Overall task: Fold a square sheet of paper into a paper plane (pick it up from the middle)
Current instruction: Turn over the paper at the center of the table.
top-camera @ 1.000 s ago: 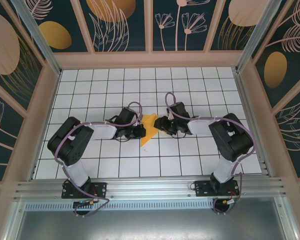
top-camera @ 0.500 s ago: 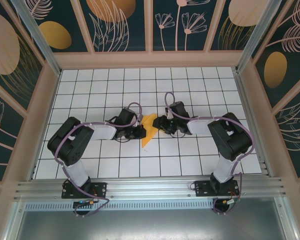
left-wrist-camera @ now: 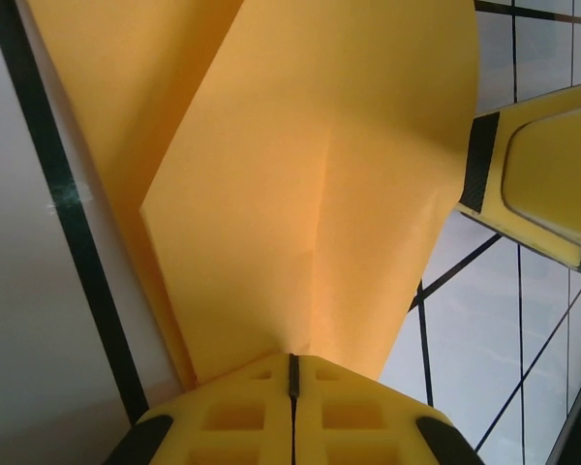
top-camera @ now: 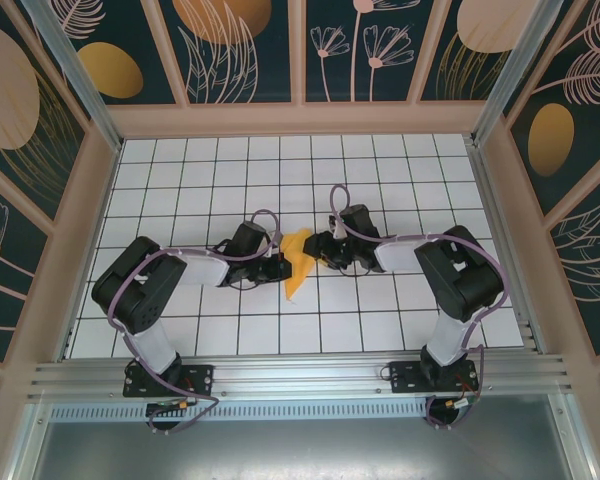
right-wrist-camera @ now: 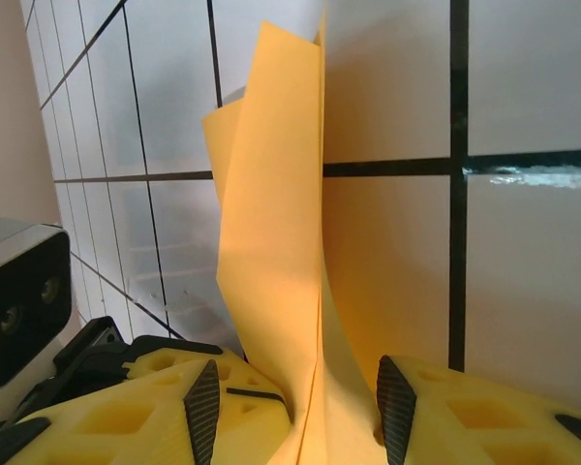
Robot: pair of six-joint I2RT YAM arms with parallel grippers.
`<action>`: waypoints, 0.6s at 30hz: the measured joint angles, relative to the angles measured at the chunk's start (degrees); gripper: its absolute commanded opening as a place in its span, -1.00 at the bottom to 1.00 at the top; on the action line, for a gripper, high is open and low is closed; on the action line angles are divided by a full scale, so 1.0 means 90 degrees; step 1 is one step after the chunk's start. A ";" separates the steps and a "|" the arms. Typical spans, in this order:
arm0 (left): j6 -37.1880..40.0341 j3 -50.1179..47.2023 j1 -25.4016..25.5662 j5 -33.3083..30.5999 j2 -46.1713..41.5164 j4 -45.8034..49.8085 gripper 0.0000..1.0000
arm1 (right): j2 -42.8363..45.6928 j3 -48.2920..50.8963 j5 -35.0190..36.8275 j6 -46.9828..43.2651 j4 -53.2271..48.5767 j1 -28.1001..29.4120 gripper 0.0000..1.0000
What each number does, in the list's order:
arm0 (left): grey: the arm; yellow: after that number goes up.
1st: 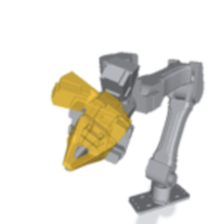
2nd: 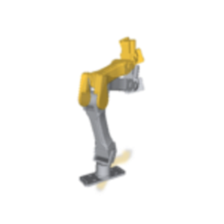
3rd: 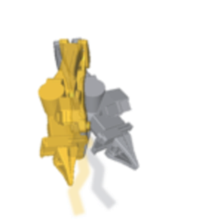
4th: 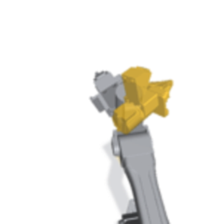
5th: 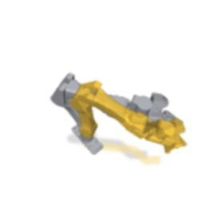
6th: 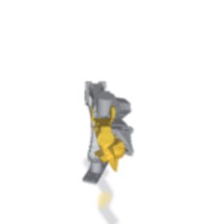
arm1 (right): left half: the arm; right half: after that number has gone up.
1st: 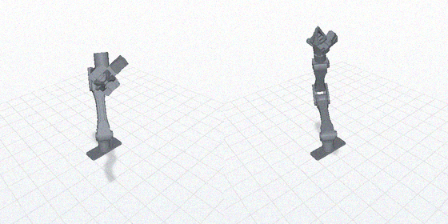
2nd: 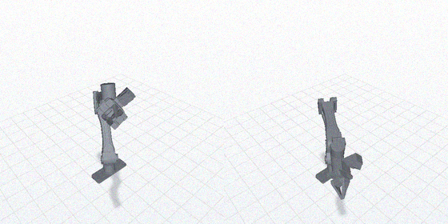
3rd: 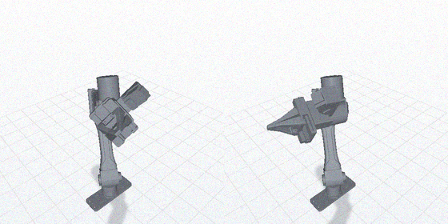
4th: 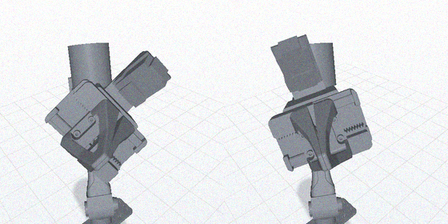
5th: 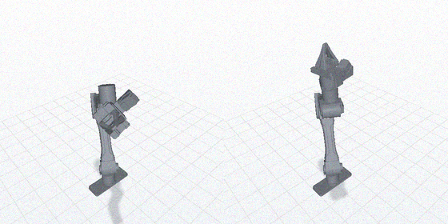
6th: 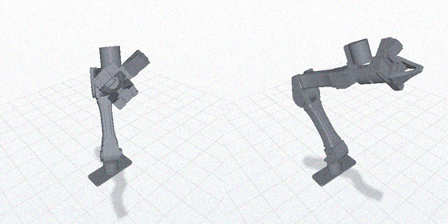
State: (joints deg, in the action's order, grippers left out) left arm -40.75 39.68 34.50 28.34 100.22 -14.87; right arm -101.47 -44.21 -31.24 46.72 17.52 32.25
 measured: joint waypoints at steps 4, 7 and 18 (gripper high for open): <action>-0.0187 -0.0136 0.0000 0.0017 -0.0036 -0.0206 -0.85 | 0.0000 0.0124 -0.0034 0.0049 0.0138 0.0051 0.01; -0.0279 -0.0209 0.0000 0.0017 -0.0078 -0.0270 -0.85 | 0.0000 0.0189 -0.0034 0.0090 0.0238 0.0151 0.02; -0.0364 -0.0267 0.0000 0.0017 -0.0109 -0.0306 -0.85 | 0.0522 0.0843 0.0146 0.0248 0.0425 0.0311 0.02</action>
State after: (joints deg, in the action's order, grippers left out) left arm -44.03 37.28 34.50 28.49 99.24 -17.63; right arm -96.77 -36.62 -29.93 48.95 21.34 35.05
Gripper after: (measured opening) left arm 0.075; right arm 0.506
